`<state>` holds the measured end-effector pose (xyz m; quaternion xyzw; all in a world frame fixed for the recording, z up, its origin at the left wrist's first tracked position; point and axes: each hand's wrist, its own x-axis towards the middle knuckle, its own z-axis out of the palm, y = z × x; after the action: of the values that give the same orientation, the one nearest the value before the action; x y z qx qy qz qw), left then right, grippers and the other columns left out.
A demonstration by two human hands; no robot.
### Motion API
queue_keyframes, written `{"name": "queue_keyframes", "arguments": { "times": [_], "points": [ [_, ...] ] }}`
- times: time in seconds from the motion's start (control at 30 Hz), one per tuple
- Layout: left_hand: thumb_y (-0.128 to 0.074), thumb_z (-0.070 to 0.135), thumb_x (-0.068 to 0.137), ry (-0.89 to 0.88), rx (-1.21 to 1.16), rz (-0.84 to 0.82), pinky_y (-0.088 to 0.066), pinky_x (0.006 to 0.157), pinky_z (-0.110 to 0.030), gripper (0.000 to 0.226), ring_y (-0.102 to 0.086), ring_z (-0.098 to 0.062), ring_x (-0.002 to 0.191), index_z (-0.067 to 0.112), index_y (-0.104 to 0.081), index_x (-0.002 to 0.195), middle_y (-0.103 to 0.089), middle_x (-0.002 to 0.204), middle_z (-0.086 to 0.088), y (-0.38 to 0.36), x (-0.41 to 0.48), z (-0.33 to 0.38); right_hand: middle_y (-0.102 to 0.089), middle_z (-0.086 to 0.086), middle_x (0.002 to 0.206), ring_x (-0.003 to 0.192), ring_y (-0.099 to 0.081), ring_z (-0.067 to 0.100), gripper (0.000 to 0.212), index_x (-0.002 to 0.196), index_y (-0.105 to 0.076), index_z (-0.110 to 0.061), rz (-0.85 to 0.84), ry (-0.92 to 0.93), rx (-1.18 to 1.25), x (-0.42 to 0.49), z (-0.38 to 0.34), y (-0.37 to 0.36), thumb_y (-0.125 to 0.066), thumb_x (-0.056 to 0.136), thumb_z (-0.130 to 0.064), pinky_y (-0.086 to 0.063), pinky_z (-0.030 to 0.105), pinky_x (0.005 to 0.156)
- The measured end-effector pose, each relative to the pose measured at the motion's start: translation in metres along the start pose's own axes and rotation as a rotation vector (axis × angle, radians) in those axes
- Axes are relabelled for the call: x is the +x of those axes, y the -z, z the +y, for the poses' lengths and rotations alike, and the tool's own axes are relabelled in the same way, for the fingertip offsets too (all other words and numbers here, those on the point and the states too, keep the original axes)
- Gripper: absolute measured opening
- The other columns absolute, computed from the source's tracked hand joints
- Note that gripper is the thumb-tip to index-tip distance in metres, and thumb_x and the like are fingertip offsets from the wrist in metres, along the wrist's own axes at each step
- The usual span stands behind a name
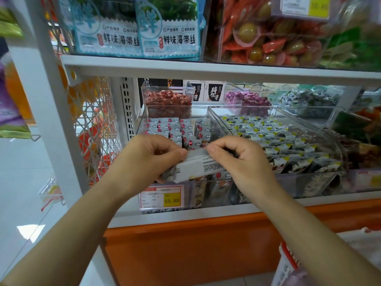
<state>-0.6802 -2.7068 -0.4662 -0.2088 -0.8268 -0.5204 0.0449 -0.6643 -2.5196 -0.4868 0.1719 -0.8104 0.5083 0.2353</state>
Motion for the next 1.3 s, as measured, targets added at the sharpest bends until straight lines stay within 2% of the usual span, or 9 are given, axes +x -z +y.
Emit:
{"name": "queue_keyframes", "arguments": {
  "times": [0.17,0.37,0.47,0.57,0.67,0.83,1.07,1.17,1.3],
  "points": [
    [-0.063,0.024,0.083,-0.022,0.015,0.008,-0.04,0.042,-0.008,0.018,-0.051,0.002,0.041,0.015,-0.073,0.071,-0.063,0.052,0.013,0.005,0.002,-0.001,-0.065,-0.009,0.068,0.064,-0.057,0.0,0.017,0.076,-0.07,-0.019,-0.023,-0.024,0.023,0.001,0.001,-0.001,-0.059,0.09,-0.017,-0.041,0.01,0.057],
    [-0.064,0.042,0.068,0.04,-0.033,-0.124,-0.057,0.062,-0.022,0.027,-0.066,-0.01,0.068,0.027,-0.069,0.09,-0.071,0.08,0.005,0.003,0.002,-0.007,-0.065,-0.014,0.065,0.061,-0.057,-0.001,0.021,0.072,-0.068,-0.027,0.008,-0.048,0.023,0.002,0.004,-0.002,-0.06,0.089,-0.021,-0.043,0.012,0.056],
    [-0.069,0.026,0.078,0.019,-0.002,-0.12,-0.056,0.065,-0.022,0.016,-0.066,-0.008,0.071,0.029,-0.066,0.093,-0.071,0.083,0.003,0.002,0.002,-0.009,-0.071,-0.005,0.073,0.071,-0.065,0.011,0.016,0.074,-0.073,-0.024,-0.142,-0.165,-0.002,0.009,0.008,0.011,-0.063,0.087,-0.026,-0.05,0.03,0.069],
    [-0.065,0.022,0.083,0.0,0.008,-0.102,-0.056,0.069,-0.023,0.015,-0.066,-0.008,0.074,0.031,-0.065,0.095,-0.069,0.088,0.003,0.001,0.003,-0.01,-0.072,-0.016,0.079,0.079,-0.067,0.0,0.008,0.08,-0.072,-0.03,-0.305,-0.19,0.029,0.017,0.012,0.024,-0.064,0.078,-0.031,-0.05,0.023,0.078],
    [-0.062,0.023,0.085,-0.003,0.022,-0.101,-0.057,0.069,-0.03,0.017,-0.067,-0.01,0.077,0.032,-0.064,0.099,-0.068,0.094,0.004,0.0,0.004,-0.009,-0.073,-0.014,0.08,0.078,-0.067,0.002,0.017,0.082,-0.071,-0.03,-0.358,-0.187,0.055,0.023,0.016,0.03,-0.062,0.069,-0.036,-0.054,0.017,0.071],
    [-0.06,0.022,0.087,0.001,0.009,-0.101,-0.057,0.069,-0.033,0.017,-0.067,-0.01,0.079,0.035,-0.063,0.096,-0.068,0.094,0.004,-0.001,0.006,-0.01,-0.073,-0.01,0.075,0.071,-0.068,0.004,0.011,0.083,-0.071,-0.023,-0.402,-0.244,0.16,0.028,0.023,0.034,-0.063,0.076,-0.019,-0.055,0.018,0.06],
    [-0.058,0.022,0.089,-0.014,-0.012,-0.085,-0.058,0.07,-0.028,0.017,-0.068,-0.009,0.078,0.036,-0.065,0.095,-0.07,0.089,0.006,-0.005,0.007,-0.013,-0.073,-0.01,0.07,0.065,-0.067,0.001,0.012,0.085,-0.07,-0.014,-0.38,-0.243,0.243,0.025,0.024,0.034,-0.06,0.083,-0.007,-0.05,0.013,0.052],
    [-0.055,0.02,0.091,-0.011,-0.076,0.001,-0.058,0.069,-0.023,0.016,-0.069,-0.007,0.079,0.03,-0.067,0.092,-0.071,0.084,0.008,-0.011,0.01,-0.013,-0.074,-0.001,0.086,0.08,-0.07,0.014,0.025,0.095,-0.07,-0.015,-0.376,-0.231,0.3,0.02,0.023,0.036,-0.062,0.075,-0.029,-0.058,0.023,0.065],
    [-0.053,0.016,0.092,0.011,-0.214,0.095,-0.054,0.067,-0.015,0.014,-0.068,-0.007,0.081,0.02,-0.067,0.094,-0.069,0.092,0.001,-0.022,0.017,-0.008,-0.072,-0.011,0.099,0.086,-0.07,0.011,0.043,0.109,-0.063,-0.03,-0.302,-0.123,0.259,0.012,0.02,0.043,-0.071,0.066,-0.028,-0.055,0.021,0.076]
  ]
}}
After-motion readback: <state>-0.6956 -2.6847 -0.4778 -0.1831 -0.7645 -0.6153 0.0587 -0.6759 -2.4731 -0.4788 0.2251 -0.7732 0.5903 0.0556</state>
